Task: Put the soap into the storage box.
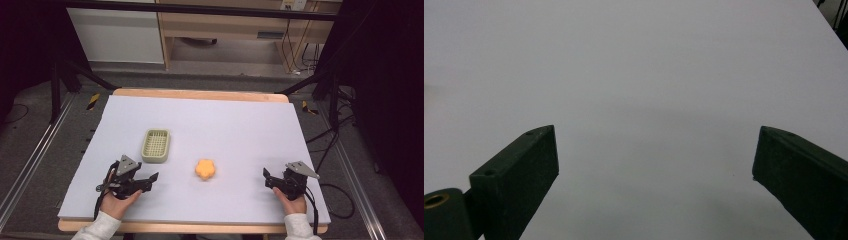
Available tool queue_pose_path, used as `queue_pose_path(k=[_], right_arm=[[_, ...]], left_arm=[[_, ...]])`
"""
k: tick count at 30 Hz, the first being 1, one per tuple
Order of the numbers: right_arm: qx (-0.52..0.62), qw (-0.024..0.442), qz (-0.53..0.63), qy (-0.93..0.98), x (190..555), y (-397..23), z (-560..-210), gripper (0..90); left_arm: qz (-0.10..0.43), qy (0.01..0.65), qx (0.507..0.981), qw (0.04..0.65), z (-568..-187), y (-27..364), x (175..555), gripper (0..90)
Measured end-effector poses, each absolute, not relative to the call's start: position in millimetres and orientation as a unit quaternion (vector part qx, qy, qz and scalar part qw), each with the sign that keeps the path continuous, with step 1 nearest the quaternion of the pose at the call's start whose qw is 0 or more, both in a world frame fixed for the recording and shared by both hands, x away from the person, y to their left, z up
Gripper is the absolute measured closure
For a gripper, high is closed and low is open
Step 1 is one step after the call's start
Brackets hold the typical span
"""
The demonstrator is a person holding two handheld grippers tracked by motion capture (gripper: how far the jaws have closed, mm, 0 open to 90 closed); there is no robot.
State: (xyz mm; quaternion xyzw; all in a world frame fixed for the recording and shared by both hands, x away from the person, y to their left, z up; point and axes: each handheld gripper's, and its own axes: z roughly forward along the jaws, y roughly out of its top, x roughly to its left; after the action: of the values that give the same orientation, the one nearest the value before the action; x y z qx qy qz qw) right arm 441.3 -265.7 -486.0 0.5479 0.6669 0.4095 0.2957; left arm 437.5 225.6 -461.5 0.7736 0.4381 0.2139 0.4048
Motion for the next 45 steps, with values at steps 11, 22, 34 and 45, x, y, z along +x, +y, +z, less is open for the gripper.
queue_pose_path(k=[11, 22, 34, 45], right_arm=[[0.551, 0.293, 0.407, 0.667, 442, -266, -486, 5.2], [0.551, 0.296, 0.405, 0.667, 442, -266, -486, 5.3], [0.548, 0.302, 0.4, 0.669, 442, -264, -486, 5.4], [0.547, 0.302, 0.399, 0.671, 442, -264, -486, 5.4]], left_arm=[[0.202, 0.427, 0.777, 0.416, -458, 218, 438, 25.1], [0.199, 0.414, 0.784, 0.418, -452, 210, 440, 24.6], [0.199, 0.401, 0.787, 0.426, -442, 199, 444, 24.0], [0.2, 0.385, 0.792, 0.429, -428, 186, 451, 23.7]])
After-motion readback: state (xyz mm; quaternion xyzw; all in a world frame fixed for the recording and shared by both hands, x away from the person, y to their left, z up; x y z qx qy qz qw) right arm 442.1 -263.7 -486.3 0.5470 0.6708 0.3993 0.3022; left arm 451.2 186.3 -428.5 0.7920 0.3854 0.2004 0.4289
